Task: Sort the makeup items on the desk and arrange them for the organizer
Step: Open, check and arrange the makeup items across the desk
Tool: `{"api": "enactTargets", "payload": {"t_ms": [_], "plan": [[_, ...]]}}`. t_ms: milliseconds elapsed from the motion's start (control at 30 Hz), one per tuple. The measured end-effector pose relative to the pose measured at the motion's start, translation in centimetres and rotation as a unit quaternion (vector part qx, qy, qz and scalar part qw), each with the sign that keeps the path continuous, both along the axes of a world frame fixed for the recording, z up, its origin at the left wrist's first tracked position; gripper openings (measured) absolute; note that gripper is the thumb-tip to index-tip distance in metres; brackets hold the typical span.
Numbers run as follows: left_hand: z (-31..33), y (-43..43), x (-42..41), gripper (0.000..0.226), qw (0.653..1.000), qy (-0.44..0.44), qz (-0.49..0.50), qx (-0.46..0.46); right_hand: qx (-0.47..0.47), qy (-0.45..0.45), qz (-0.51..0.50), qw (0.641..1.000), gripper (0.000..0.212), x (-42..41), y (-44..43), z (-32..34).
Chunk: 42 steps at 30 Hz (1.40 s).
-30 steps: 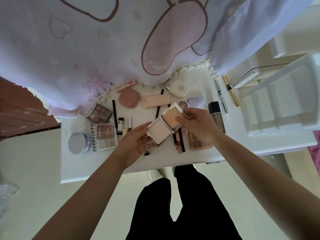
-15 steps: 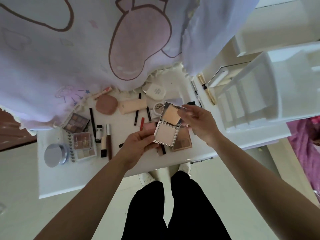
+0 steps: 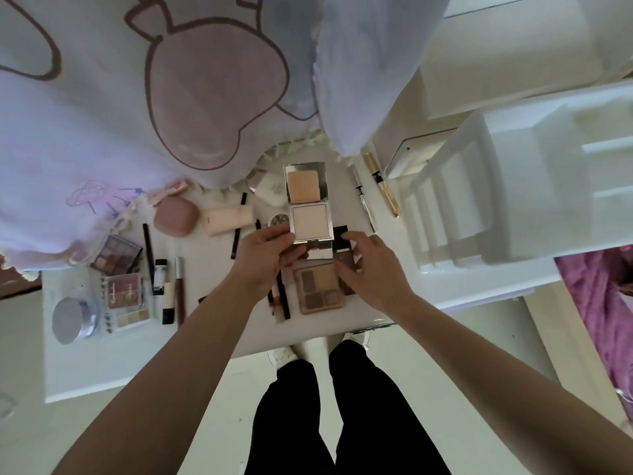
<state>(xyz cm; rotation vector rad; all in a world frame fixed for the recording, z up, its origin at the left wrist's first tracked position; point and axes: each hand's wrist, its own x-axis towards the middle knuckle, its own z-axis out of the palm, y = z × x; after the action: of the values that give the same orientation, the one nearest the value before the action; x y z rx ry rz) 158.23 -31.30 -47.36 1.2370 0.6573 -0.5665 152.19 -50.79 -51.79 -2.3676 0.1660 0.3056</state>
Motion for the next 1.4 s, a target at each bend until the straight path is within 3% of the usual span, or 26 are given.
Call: {"api": "enactTargets", "payload": {"t_ms": [367,467,567,667,833,1000,1167,1400], "plan": [[-0.2,0.5,0.3,0.019,1.0,0.001,0.024,0.017,0.095,0.016,0.07,0.993,0.05,-0.9,2.6,-0.2],[-0.3,-0.3,0.5,0.019,1.0,0.006,0.004,0.021,0.13,0.013,0.019,0.991,0.037,-0.5,1.0,-0.4],[-0.5,-1.7,0.5,0.018,0.999,0.018,-0.023,0.019,0.044,-0.063,-0.08,0.994,0.03,0.3,-1.2,-1.1],[-1.0,-3.2,0.6,0.017,0.999,0.03,-0.039,0.024,-0.033,-0.096,-0.102,0.99,0.038,1.6,-2.7,-1.2],[-1.9,-5.3,1.7,0.023,0.994,0.039,-0.071,0.077,-0.084,-0.08,-0.106,0.988,0.051,3.2,-2.9,-1.7],[-1.4,-7.2,3.3,0.014,0.986,0.061,-0.076,0.135,-0.073,-0.04,-0.153,0.985,0.036,3.1,-3.0,-1.5],[-1.8,-6.9,3.6,0.011,0.942,0.004,-0.171,0.29,-0.087,-0.033,-0.146,0.985,0.029,2.6,-3.3,-0.8],[-1.4,-6.7,2.4,0.022,0.873,-0.096,-0.277,0.39,-0.08,-0.041,-0.147,0.985,0.029,2.8,-3.2,-0.8]]}}
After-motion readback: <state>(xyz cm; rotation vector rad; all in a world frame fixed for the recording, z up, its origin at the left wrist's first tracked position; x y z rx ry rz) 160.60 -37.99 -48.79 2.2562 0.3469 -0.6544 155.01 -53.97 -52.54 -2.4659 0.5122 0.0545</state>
